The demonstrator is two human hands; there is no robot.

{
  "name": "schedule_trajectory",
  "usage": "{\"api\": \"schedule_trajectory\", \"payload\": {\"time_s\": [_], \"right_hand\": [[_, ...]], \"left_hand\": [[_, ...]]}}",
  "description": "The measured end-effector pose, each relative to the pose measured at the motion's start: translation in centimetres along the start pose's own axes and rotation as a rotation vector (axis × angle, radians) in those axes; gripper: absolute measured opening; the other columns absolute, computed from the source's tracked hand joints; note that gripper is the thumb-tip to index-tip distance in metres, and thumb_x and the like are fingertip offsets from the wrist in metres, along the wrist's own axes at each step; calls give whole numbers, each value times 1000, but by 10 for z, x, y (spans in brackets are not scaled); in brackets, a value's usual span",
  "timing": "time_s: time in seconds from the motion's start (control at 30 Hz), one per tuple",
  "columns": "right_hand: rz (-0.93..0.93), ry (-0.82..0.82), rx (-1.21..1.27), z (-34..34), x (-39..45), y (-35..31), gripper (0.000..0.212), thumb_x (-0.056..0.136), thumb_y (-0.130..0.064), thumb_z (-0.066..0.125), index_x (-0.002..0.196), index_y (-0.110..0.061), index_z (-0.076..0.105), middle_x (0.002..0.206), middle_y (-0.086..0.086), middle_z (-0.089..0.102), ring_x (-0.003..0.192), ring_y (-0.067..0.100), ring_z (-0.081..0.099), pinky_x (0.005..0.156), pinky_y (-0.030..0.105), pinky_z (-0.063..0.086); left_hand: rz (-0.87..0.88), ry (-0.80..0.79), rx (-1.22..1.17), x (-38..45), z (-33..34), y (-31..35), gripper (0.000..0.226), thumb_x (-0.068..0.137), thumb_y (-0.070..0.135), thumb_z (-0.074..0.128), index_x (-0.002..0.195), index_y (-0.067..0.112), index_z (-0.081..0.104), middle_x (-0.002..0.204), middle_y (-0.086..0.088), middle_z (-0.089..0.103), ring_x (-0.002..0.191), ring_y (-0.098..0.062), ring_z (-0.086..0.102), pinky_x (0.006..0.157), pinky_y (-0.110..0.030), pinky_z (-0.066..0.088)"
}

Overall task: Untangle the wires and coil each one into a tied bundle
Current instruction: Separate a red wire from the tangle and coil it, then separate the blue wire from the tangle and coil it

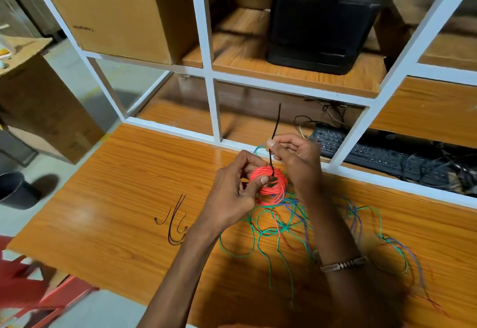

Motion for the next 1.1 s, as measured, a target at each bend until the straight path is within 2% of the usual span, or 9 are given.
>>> {"api": "schedule_trajectory", "payload": {"time_s": [0.17, 0.27, 0.37, 0.47, 0.53, 0.67, 0.83, 1.0, 1.1], "right_hand": [[-24, -9, 4, -36, -20, -11, 8, 90, -7, 76, 86, -14, 74, 78, 6, 76, 73, 12, 70, 72, 27, 54], [-66, 9, 130, -69, -32, -29, 2, 90, -5, 74, 89, -5, 72, 76, 4, 73, 73, 11, 67, 73, 24, 53], [41, 63, 213, -104, -40, -18, 6, 86, -14, 74, 89, -8, 72, 75, 6, 70, 69, 13, 59, 69, 23, 49], [160, 87, 168, -142, -53, 8, 8, 90, -6, 72, 86, -13, 73, 77, 7, 72, 67, 10, 62, 71, 26, 50], [261, 58, 154, -165, -65, 21, 9, 93, -6, 72, 88, -13, 73, 80, 6, 74, 74, 18, 65, 73, 31, 51], [362, -54, 80, -208, -87, 29, 9, 99, -15, 66, 95, -13, 74, 75, -5, 73, 65, 6, 64, 61, 19, 52], [472, -300, -1, -248, -112, 47, 25, 98, -31, 68, 122, -24, 70, 109, -3, 77, 95, 6, 70, 80, 30, 61], [566, -240, 55, -290, -114, 84, 28, 93, -15, 74, 120, -12, 71, 106, 7, 77, 89, 14, 72, 67, 23, 57], [650, 3, 62, -321, -98, 116, 12, 91, -10, 74, 102, -15, 71, 89, 8, 70, 69, 13, 64, 58, 21, 52]], "left_hand": [[-22, -54, -55, -11, 29, 6, 14, 93, 14, 73, 103, 21, 66, 87, -2, 77, 79, -26, 75, 71, -64, 56], [-25, -54, -123, -15, 65, 27, 16, 95, 3, 69, 99, 17, 64, 84, -2, 77, 78, -20, 75, 77, -45, 60], [-20, -137, -134, -15, 104, 45, 19, 96, -6, 67, 99, 12, 63, 80, -2, 75, 72, -18, 72, 72, -32, 56], [-5, -259, -79, -16, 137, 46, 11, 95, 2, 70, 99, 9, 63, 83, -14, 76, 73, -31, 70, 68, -41, 52], [-66, -274, -114, -22, 160, 40, 9, 95, 2, 70, 101, 6, 65, 84, -14, 76, 74, -23, 71, 67, -34, 52], [-268, -91, -361, -41, 205, 31, 12, 97, -5, 65, 108, 0, 65, 79, -5, 78, 69, -9, 72, 62, -18, 55], [-389, 100, -493, -46, 247, 19, 15, 99, 1, 65, 114, 2, 62, 72, 1, 77, 64, -5, 72, 55, -19, 55], [-460, 50, -461, -56, 290, 5, 17, 98, 4, 68, 113, 10, 64, 76, -7, 72, 70, -19, 68, 61, -27, 53], [-514, 81, -430, -61, 300, -11, 24, 100, 4, 66, 121, 13, 62, 80, -1, 73, 69, -19, 63, 61, -26, 51]]}}
Point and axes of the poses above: each hand's wrist, its own x-axis towards the middle knuckle, its own z-axis out of the palm, y = z × x, the point moved 6 cm from there along x, towards the middle knuckle
